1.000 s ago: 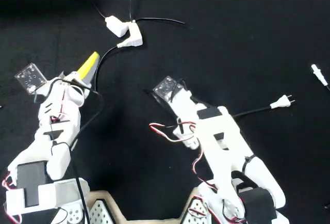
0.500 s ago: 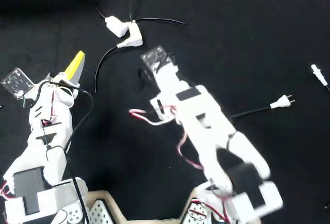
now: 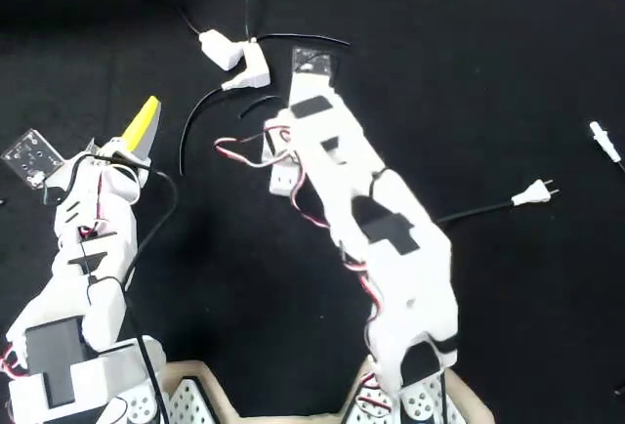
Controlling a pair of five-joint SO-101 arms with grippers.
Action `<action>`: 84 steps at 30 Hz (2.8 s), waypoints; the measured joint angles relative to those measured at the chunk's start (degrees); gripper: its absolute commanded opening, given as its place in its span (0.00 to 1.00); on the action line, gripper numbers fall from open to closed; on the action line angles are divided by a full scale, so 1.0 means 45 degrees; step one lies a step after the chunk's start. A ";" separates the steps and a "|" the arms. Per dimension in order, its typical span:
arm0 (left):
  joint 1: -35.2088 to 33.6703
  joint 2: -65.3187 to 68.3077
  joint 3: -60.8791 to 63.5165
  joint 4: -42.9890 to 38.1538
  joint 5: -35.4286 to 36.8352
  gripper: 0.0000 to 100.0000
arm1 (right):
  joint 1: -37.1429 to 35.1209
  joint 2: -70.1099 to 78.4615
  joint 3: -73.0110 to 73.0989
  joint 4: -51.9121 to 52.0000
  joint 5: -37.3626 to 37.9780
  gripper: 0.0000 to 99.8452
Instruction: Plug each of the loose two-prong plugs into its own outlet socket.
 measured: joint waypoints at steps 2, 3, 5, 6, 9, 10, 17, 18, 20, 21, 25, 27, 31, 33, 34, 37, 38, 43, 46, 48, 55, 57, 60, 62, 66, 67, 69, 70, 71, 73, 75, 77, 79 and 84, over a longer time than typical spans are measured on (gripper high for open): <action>0.0000 0.0000 0.0000 0.0000 0.0000 0.47 | 0.0000 0.0742 -0.0938 0.0000 -0.0488 0.01; 0.0078 0.0000 0.0000 0.0000 0.0000 0.47 | 0.0000 0.1094 -0.1465 0.0000 -0.0664 0.01; 0.0215 0.0000 0.0000 0.0000 0.0000 0.47 | 0.0020 0.1778 -0.2481 0.0020 -0.0918 0.01; 0.0274 0.0000 0.0000 0.0000 0.0000 0.47 | 0.0020 0.2110 -0.2989 0.0020 -0.1074 0.01; 0.0313 0.0000 0.0000 0.0000 0.0000 0.47 | 0.0098 0.3106 -0.4435 0.0352 -0.1797 0.01; 0.0332 0.0000 0.0000 0.0000 0.0000 0.47 | 0.0176 0.3341 -0.4864 0.0567 -0.2110 0.02; 0.0352 0.0000 0.0000 0.0000 0.0000 0.47 | 0.0293 0.4786 -0.7580 0.2208 -0.3204 0.24; 0.0352 0.0000 0.0000 0.0000 0.0000 0.47 | 0.0274 0.4962 -0.7971 0.2383 -0.3243 0.28; 0.0352 0.0000 0.0000 0.0000 0.0000 0.47 | 0.0274 0.5255 -0.8557 0.2657 -0.3263 0.36; 0.0352 0.0000 0.0000 0.0000 0.0000 0.47 | 0.0254 0.5353 -0.8752 0.2755 -0.3282 0.38; 0.0352 -0.0098 0.0352 0.0000 -0.0293 0.47 | 0.0254 0.5568 -0.9358 0.3380 -0.2852 0.40; 0.0352 -0.0117 0.0488 0.0000 -0.1016 0.47 | 0.0274 0.5607 -0.9514 0.3634 -0.2813 0.40; 0.0293 -0.0137 0.0527 0.0000 -0.2501 0.47 | 0.0313 0.5646 -0.9534 0.3790 -0.2735 0.40; 0.0059 -0.0137 0.0527 0.0000 -0.2657 0.47 | 0.0313 0.5646 -0.9534 0.3829 -0.2735 0.40; -0.0059 -0.0137 0.0527 0.0000 -0.2676 0.47 | 0.0313 0.5646 -0.9534 0.3849 -0.2735 0.40; -0.0293 -0.0137 0.0527 0.0000 -0.2716 0.47 | 0.0313 0.5646 -0.9534 0.3849 -0.2735 0.40; -0.0293 -0.0137 0.0527 0.0000 -0.2774 0.47 | 0.0293 0.5646 -0.9592 0.3888 -0.2735 0.40; -0.0293 -0.0137 0.0527 0.0000 -0.2774 0.47 | -0.0313 0.5685 -1.0647 0.4884 -0.2403 0.40; -0.0293 -0.0137 0.0527 0.0000 -0.2774 0.47 | -0.0899 0.5744 -1.1819 0.5568 -0.1895 0.40; -0.0293 -0.0137 0.0527 0.0000 -0.2774 0.47 | -0.1270 0.5802 -1.2151 0.5880 -0.1739 0.40; -0.0293 -0.0137 0.0527 0.0000 -0.2794 0.47 | -0.2090 0.5919 -1.2327 0.5900 -0.1641 0.40; -0.0234 -0.0137 0.0527 0.0000 -0.2852 0.47 | -0.2110 0.5919 -1.2327 0.5900 -0.1641 0.40; -0.0195 -0.0137 0.0527 0.0000 -0.2891 0.47 | -0.2110 0.5919 -1.2327 0.5900 -0.1641 0.40; -0.0195 -0.0137 0.0527 0.0000 -0.2891 0.47 | -0.2129 0.5919 -1.2562 0.6056 -0.1641 0.40; -0.0195 -0.0137 0.0527 0.0000 -0.2891 0.47 | -0.2286 0.5919 -1.3792 0.6701 -0.1016 0.40; -0.0195 -0.0137 0.0527 0.0000 -0.2891 0.47 | -0.2344 0.5939 -1.4300 0.6935 -0.0899 0.40; -0.0195 -0.0137 0.0527 0.0000 -0.2891 0.47 | -0.2540 0.6037 -1.5375 0.7482 -0.0625 0.40; -0.0195 -0.0137 0.0527 0.0000 -0.2891 0.47 | -0.2637 0.6076 -1.5824 0.7678 -0.0449 0.40; -0.0195 -0.0137 0.0527 0.0000 -0.2891 0.47 | -0.2716 0.6193 -1.6215 0.7853 -0.0274 0.40; -0.0195 -0.0137 0.0527 0.0000 -0.2891 0.47 | -0.2735 0.6545 -1.6977 0.8127 -0.0098 0.40; -0.0195 -0.0137 0.0527 0.0000 -0.2891 0.47 | -0.2676 0.6896 -1.7719 0.8381 0.0000 0.40; -0.0195 -0.0137 0.0527 0.0000 -0.2891 0.47 | -0.2403 0.7189 -1.8286 0.8635 0.0000 0.40; -0.0195 -0.0137 0.0527 0.0000 -0.2891 0.47 | -0.1739 0.7326 -1.8364 0.8674 0.0000 0.40; -0.0195 -0.0137 0.0527 0.0000 -0.2891 0.47 | -0.0547 0.8166 -1.8344 0.8576 -0.0371 0.40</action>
